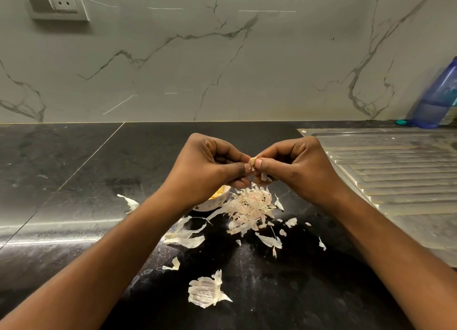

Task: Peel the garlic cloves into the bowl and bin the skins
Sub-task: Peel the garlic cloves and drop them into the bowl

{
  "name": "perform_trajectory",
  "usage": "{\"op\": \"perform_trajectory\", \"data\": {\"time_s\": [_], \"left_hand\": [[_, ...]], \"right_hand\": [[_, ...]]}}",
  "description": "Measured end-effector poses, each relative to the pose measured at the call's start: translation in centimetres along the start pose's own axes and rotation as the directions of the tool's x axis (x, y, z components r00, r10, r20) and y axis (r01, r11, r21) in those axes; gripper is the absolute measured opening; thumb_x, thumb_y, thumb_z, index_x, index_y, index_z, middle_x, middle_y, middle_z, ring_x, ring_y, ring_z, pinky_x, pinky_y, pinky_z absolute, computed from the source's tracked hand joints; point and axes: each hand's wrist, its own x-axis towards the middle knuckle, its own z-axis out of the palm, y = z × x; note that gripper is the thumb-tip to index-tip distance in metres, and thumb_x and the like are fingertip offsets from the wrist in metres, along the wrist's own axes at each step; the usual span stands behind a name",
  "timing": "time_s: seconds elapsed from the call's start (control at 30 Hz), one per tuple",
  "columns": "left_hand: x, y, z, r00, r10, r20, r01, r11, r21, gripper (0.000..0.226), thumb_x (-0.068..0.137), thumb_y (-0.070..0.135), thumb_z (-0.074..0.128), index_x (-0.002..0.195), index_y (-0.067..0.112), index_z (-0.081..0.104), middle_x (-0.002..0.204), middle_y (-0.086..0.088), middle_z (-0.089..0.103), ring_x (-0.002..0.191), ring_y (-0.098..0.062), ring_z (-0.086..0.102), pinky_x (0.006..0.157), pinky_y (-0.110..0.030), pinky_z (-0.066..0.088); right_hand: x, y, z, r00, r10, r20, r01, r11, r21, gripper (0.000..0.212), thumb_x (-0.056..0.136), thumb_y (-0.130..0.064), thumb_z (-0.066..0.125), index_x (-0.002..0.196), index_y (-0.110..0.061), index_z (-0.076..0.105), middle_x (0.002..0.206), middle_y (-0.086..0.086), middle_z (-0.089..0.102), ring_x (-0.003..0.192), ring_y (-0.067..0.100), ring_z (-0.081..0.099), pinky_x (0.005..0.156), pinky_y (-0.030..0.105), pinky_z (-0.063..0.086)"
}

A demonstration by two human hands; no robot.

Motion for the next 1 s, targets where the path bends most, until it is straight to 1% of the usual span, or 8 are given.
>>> {"op": "perform_trajectory", "data": {"time_s": [0.13,0.23,0.3,0.43,0.53,0.63,0.8,1.0], "left_hand": [[-0.04,0.29,0.07,0.998,-0.06,0.026,0.062,0.996,-0.056,0.015,0.088,0.0,0.076,0.103,-0.003,0.077,0.084,-0.016,0.08,0.076,-0.028,0.08,0.067,-0.026,0.064],[0.03,0.52,-0.13,0.992,-0.115,0.056,0.12,0.987,-0.104,0.017,0.092,0.006,0.073,0.106,-0.002,0.076,0.087,-0.017,0.08,0.079,-0.03,0.08,0.069,-0.027,0.065],[0.08,0.56,-0.27,0.99,-0.126,0.057,0.132,0.984,-0.116,0.019,0.093,0.01,0.072,0.108,-0.001,0.076,0.089,-0.018,0.079,0.081,-0.031,0.08,0.071,-0.028,0.065],[0.11,0.47,-0.28,0.995,-0.099,0.018,0.101,0.99,-0.099,0.019,0.09,0.009,0.075,0.107,0.002,0.077,0.088,-0.016,0.08,0.08,-0.03,0.079,0.07,-0.026,0.065],[0.12,0.38,-0.32,1.0,-0.003,-0.02,0.002,1.0,-0.02,0.019,0.09,0.006,0.076,0.109,0.005,0.077,0.09,-0.01,0.08,0.079,-0.026,0.079,0.07,-0.027,0.065],[0.06,0.35,-0.29,0.998,0.066,-0.015,-0.065,0.997,0.029,0.022,0.09,0.002,0.076,0.111,0.007,0.077,0.094,-0.009,0.08,0.084,-0.023,0.08,0.075,-0.027,0.065],[0.0,0.23,-0.18,0.998,0.054,0.011,-0.054,0.998,0.036,0.024,0.088,0.001,0.079,0.111,0.008,0.078,0.096,-0.009,0.08,0.086,-0.023,0.079,0.077,-0.028,0.064],[0.14,0.13,-0.14,0.998,0.07,-0.003,-0.069,0.996,0.058,0.015,0.088,0.001,0.079,0.103,0.003,0.078,0.09,-0.009,0.08,0.082,-0.024,0.08,0.077,-0.03,0.065]], "right_hand": [[-0.08,0.11,0.11,1.0,-0.005,-0.023,0.005,1.0,0.001,0.006,0.093,-0.008,0.078,0.093,-0.002,0.081,0.076,0.008,0.077,0.066,0.023,0.075,0.063,0.026,0.06],[-0.08,0.06,0.12,0.999,-0.008,-0.033,0.008,1.0,0.0,0.005,0.093,-0.007,0.078,0.092,-0.003,0.08,0.075,0.008,0.077,0.065,0.023,0.074,0.063,0.025,0.06],[-0.04,0.0,0.1,0.999,-0.009,-0.034,0.009,1.0,0.001,0.005,0.093,-0.007,0.078,0.092,-0.003,0.08,0.075,0.007,0.077,0.065,0.022,0.074,0.063,0.024,0.059],[0.01,-0.02,0.02,0.999,-0.004,-0.036,0.004,1.0,0.009,0.005,0.094,-0.006,0.077,0.092,-0.002,0.079,0.075,0.008,0.077,0.064,0.021,0.074,0.062,0.024,0.059],[-0.01,-0.05,0.05,0.999,0.005,-0.041,-0.004,1.0,0.02,0.005,0.094,-0.004,0.076,0.092,-0.001,0.079,0.074,0.008,0.077,0.064,0.021,0.074,0.063,0.025,0.06],[-0.04,-0.1,0.05,0.999,0.001,-0.041,0.0,1.0,0.026,0.004,0.094,-0.003,0.076,0.092,-0.001,0.079,0.074,0.009,0.077,0.064,0.022,0.074,0.063,0.025,0.06],[-0.05,-0.19,0.16,1.0,-0.005,-0.026,0.005,1.0,-0.004,0.004,0.094,-0.006,0.077,0.093,-0.004,0.08,0.076,0.007,0.078,0.067,0.023,0.076,0.065,0.026,0.061],[-0.07,-0.14,0.11,1.0,-0.002,-0.031,0.002,1.0,0.006,0.004,0.094,-0.006,0.077,0.093,-0.004,0.08,0.076,0.007,0.078,0.067,0.023,0.076,0.065,0.027,0.06]]}}
